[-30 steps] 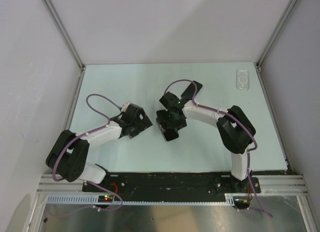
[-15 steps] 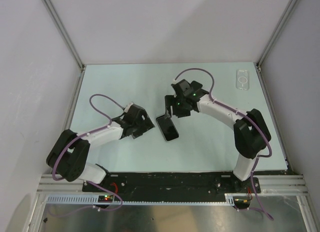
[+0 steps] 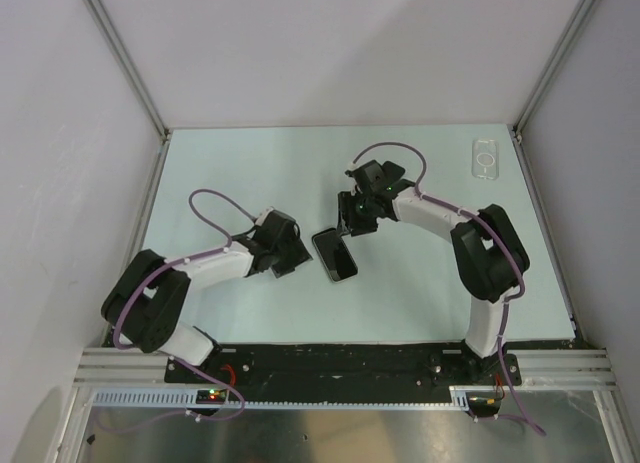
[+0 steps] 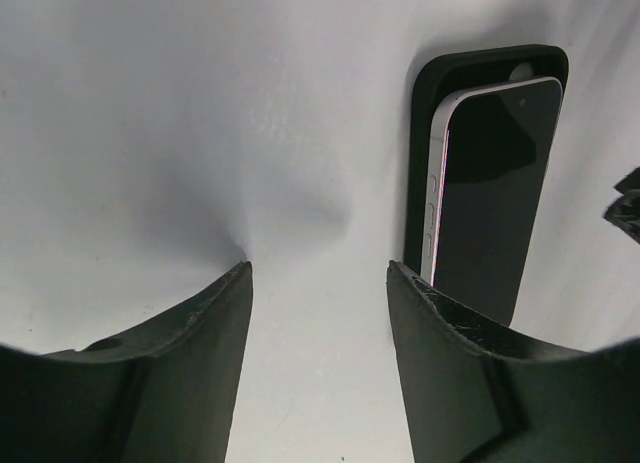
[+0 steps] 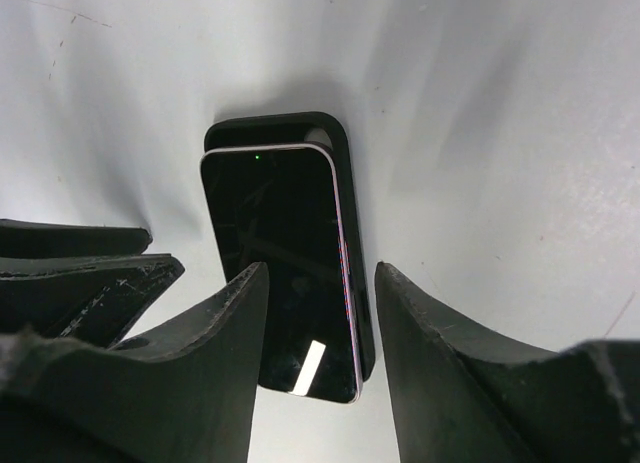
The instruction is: Put the phone into the phone case
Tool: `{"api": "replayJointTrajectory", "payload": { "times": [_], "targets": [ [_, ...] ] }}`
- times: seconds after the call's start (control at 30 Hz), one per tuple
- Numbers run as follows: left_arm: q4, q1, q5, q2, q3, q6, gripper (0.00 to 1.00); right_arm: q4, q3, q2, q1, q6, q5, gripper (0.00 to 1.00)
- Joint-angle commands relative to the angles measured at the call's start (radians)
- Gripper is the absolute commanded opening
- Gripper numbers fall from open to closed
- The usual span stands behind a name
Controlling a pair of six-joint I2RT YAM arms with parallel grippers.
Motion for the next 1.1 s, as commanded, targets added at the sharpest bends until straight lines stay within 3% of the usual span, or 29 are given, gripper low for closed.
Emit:
{"api": "replayJointTrajectory", "payload": {
  "times": [0.0, 0.4, 1.07],
  "targets": [
    [0.015, -0.009, 0.009, 0.015, 0.038, -0.004, 0.60, 0.053, -0.006, 0.022, -0.003, -0.015, -0.031, 0.50],
    [0.120, -0.009, 0.090, 0.089, 0.108, -0.047, 0.43, 0.099, -0.035, 0.037, -0.019, -0.012, -0.032, 0.44],
    [0.130, -0.010, 0.075, 0.143, 0.142, -0.055, 0.30, 0.124, -0.044, 0.086, -0.013, -0.004, -0.035, 0.39]
  ]
}}
